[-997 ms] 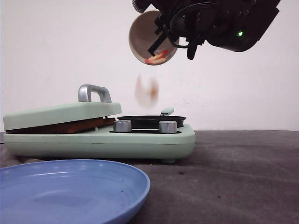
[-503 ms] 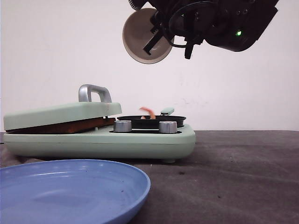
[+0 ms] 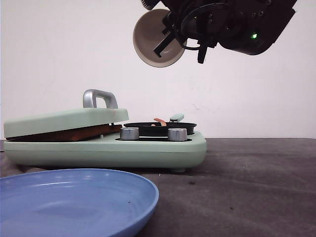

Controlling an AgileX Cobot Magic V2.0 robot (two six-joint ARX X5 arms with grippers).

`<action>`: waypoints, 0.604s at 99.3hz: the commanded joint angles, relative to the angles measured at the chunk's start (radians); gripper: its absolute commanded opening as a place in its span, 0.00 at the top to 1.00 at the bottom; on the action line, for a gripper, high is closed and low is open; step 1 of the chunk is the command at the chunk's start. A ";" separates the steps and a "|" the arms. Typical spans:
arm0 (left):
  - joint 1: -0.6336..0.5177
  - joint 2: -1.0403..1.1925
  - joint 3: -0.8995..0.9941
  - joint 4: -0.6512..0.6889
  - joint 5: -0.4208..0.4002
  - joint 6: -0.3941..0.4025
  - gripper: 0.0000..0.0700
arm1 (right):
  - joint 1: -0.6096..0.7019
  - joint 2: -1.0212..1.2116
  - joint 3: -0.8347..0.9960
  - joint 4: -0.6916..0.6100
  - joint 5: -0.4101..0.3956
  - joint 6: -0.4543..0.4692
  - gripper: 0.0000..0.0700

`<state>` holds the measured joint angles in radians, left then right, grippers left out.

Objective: Make breakfast with bread and shrimp
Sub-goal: 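Tilt the bowl with the right gripper to pour shrimp into the pan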

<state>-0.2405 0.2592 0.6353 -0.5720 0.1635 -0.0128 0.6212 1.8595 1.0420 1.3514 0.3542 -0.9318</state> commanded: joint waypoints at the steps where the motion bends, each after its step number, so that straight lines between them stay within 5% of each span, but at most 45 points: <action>1: -0.002 0.000 0.004 0.010 0.005 0.013 0.56 | 0.005 0.019 0.014 0.016 0.028 0.082 1.00; 26: -0.002 0.000 0.004 0.010 0.005 0.011 0.56 | 0.008 0.006 0.014 -0.032 0.237 0.199 1.00; 60: -0.002 0.000 0.004 0.010 0.005 -0.008 0.56 | 0.006 -0.232 0.015 -0.564 0.327 0.498 1.00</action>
<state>-0.2405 0.2592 0.6353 -0.5720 0.1635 -0.0143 0.6209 1.6764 1.0416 0.8696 0.6773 -0.5777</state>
